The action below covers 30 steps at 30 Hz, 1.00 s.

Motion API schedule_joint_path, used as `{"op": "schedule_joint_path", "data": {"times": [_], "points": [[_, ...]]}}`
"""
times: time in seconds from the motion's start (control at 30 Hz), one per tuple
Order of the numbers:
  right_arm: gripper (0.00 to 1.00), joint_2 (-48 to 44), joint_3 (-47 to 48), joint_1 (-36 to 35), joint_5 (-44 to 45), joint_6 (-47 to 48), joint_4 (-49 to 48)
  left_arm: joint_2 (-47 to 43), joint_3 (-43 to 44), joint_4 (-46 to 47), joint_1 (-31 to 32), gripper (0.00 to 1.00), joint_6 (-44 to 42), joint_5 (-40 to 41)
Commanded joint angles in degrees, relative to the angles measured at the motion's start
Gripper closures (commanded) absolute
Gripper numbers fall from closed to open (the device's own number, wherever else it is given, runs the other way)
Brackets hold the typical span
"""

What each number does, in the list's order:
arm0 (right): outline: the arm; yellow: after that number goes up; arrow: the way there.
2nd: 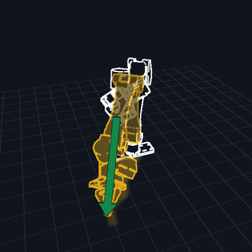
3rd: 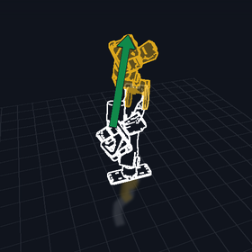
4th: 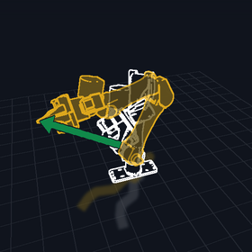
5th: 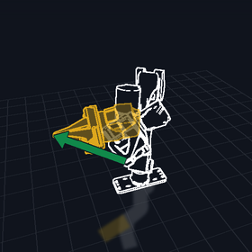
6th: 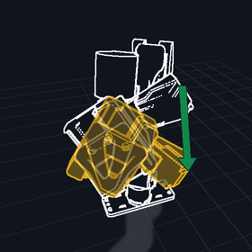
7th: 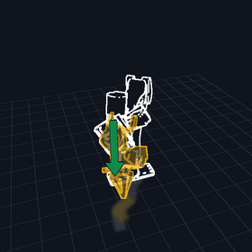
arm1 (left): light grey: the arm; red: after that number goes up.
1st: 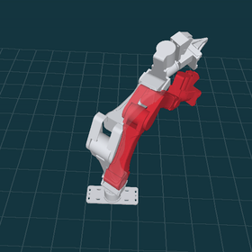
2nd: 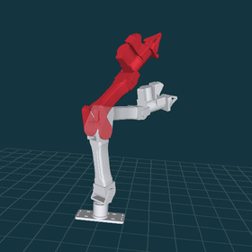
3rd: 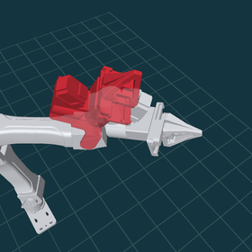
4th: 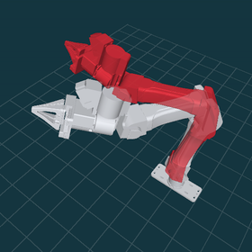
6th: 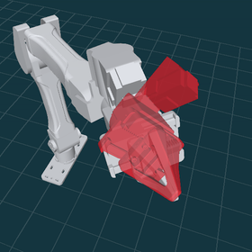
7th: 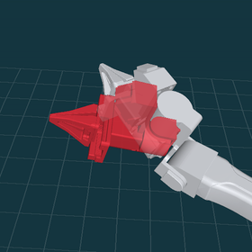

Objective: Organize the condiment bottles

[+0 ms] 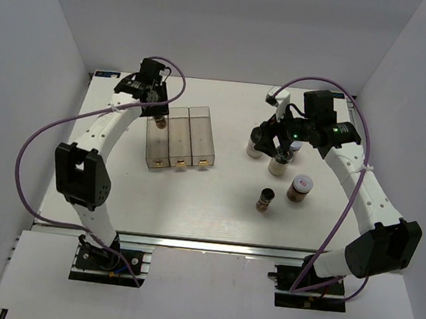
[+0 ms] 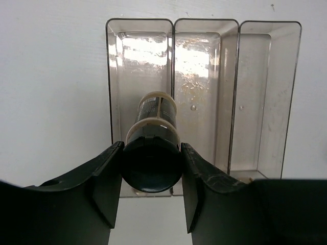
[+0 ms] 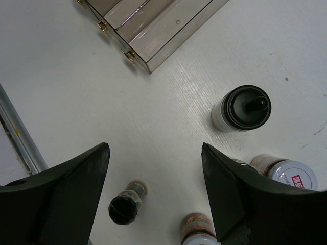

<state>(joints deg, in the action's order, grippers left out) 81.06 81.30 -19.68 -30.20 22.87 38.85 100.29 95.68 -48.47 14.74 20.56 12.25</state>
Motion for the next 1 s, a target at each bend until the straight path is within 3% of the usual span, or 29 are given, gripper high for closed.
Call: {"op": "schedule_joint_path", "data": {"times": [0.0, 0.9, 0.97], "points": [[0.22, -1.3, 0.8, -0.3, -0.7, -0.5, -2.0, 1.4, 4.2, 1.3, -0.2, 1.0, -1.1, 3.2], [0.19, -2.0, -0.9, -0.4, 0.0, -0.2, -2.4, 14.8, 7.6, 3.6, -3.6, 1.0, -1.6, -0.1], [0.19, -2.1, -0.9, -0.3, 0.2, -0.2, -2.4, 15.1, 7.5, 3.6, -3.6, 0.95, -1.5, -0.3]]}}
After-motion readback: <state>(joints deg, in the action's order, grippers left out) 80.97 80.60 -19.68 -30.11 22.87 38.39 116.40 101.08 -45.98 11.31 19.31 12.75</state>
